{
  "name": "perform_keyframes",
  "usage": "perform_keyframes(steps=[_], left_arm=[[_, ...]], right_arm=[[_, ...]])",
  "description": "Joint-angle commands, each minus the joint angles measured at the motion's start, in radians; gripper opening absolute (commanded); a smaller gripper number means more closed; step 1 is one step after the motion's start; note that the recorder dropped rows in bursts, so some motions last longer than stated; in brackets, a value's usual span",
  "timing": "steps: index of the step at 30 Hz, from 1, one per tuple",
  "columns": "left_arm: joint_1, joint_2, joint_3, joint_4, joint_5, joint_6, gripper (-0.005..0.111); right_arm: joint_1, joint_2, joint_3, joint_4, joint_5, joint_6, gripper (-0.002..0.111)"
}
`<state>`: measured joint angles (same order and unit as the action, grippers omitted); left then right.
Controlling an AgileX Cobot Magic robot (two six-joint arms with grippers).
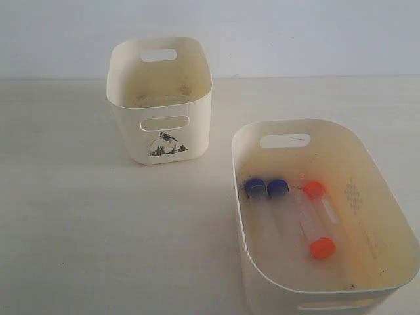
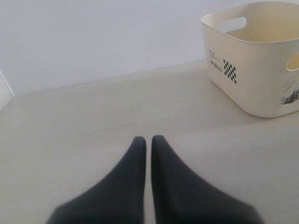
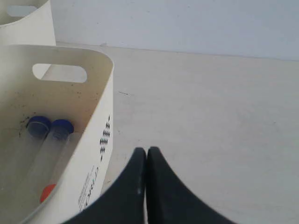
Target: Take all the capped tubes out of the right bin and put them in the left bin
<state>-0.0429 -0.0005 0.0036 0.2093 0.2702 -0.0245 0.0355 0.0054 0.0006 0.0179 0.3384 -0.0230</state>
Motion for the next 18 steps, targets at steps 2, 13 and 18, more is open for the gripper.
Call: perform_keyframes(steps=[2, 13, 18], left_arm=[[-0.001, 0.0, -0.004, -0.004, -0.009, -0.013, 0.004], [-0.001, 0.0, -0.004, -0.004, -0.009, -0.013, 0.004], [-0.001, 0.0, -0.004, -0.004, -0.009, -0.013, 0.004]], right_arm=[[-0.003, -0.005, -0.001, 0.0, -0.005, -0.003, 0.0], [-0.003, -0.005, -0.001, 0.0, -0.005, -0.003, 0.0], [-0.003, -0.005, -0.001, -0.005, -0.028, -0.01, 0.0]])
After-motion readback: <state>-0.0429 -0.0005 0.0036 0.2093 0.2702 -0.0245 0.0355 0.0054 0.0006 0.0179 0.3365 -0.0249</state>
